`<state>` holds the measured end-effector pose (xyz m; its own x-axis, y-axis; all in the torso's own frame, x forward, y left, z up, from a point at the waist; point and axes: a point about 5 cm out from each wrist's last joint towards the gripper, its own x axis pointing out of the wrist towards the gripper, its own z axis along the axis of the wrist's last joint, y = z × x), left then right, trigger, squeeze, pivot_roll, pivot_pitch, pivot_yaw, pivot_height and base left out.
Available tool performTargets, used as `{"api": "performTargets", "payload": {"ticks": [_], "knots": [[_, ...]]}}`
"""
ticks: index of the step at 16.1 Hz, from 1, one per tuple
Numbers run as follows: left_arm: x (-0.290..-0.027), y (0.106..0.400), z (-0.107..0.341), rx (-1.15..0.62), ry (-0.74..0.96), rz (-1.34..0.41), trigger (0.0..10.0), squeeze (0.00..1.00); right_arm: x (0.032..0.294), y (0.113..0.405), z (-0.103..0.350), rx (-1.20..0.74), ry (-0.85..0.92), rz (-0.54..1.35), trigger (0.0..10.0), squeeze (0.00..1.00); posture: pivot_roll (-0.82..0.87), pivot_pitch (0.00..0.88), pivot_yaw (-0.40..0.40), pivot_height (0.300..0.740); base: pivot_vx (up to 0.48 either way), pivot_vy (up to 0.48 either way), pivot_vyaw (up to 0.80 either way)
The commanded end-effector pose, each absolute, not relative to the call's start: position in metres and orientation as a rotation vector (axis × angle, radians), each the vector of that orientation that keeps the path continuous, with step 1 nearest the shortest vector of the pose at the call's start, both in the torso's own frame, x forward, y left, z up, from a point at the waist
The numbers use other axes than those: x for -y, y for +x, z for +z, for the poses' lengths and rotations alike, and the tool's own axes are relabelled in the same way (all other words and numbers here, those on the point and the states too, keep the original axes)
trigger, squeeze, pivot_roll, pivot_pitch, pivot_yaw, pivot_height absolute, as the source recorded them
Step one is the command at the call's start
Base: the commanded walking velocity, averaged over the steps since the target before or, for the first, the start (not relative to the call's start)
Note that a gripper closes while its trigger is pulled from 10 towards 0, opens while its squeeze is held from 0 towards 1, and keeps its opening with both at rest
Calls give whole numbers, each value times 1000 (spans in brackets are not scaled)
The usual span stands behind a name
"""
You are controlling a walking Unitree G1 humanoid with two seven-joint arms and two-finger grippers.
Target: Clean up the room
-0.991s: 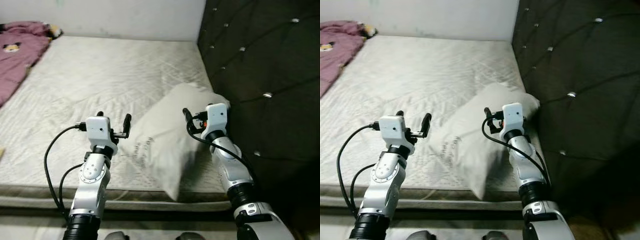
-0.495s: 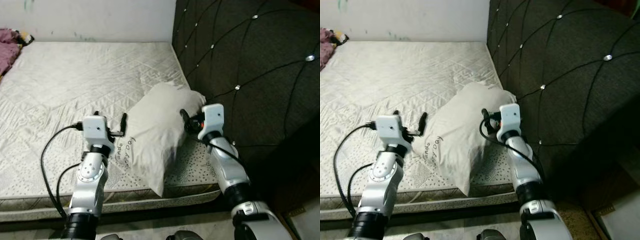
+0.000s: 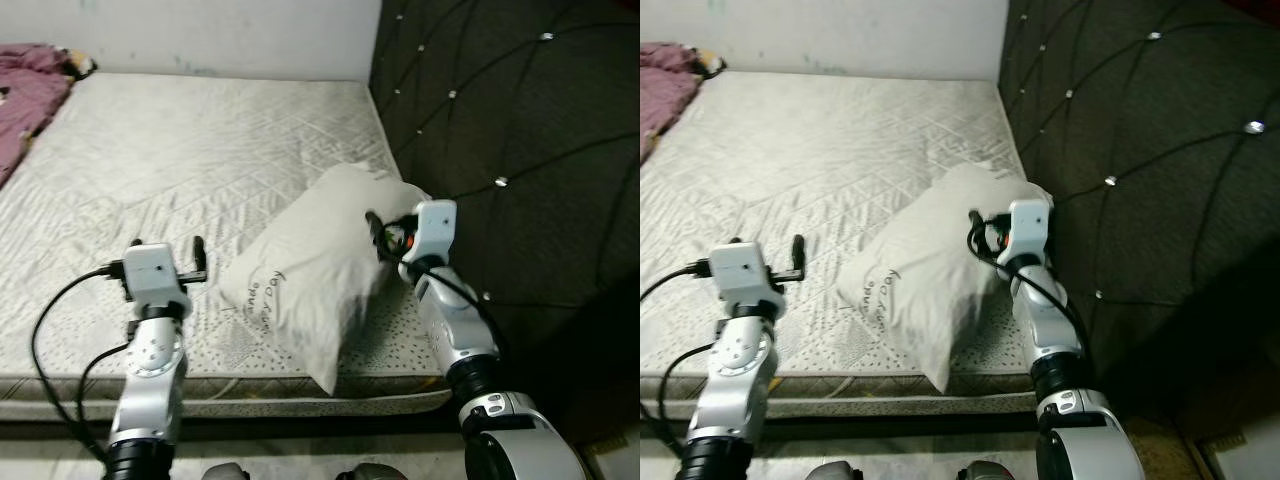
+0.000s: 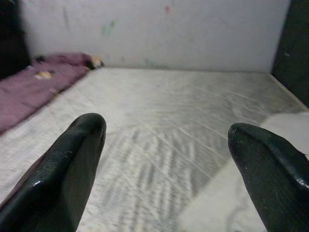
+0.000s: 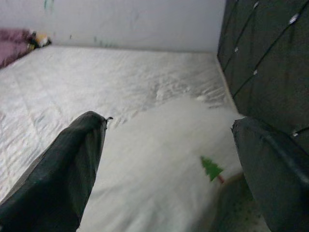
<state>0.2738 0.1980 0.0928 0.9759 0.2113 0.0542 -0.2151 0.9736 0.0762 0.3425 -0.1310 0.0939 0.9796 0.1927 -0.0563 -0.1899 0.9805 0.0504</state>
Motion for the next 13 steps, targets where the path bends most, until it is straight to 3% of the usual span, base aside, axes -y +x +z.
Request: {"api": "performTargets", "payload": {"ticks": [1,3,8,13], "knots": [[-202,268,88,43,95,233,10000,0,130,341,89,-72,45,196,10000,0,32,0,-34,740,0,0,0],[-214,256,76,17,120,291,10000,0,129,336,83,-73,53,193,10000,0,39,0,-21,740,0,0,0],[-229,248,65,-17,82,243,10000,0,139,326,72,-85,44,162,10000,0,54,0,-31,740,0,0,0],[-199,240,62,-16,49,168,10000,0,134,320,69,-78,25,201,10000,0,65,0,-68,740,0,0,0]]}}
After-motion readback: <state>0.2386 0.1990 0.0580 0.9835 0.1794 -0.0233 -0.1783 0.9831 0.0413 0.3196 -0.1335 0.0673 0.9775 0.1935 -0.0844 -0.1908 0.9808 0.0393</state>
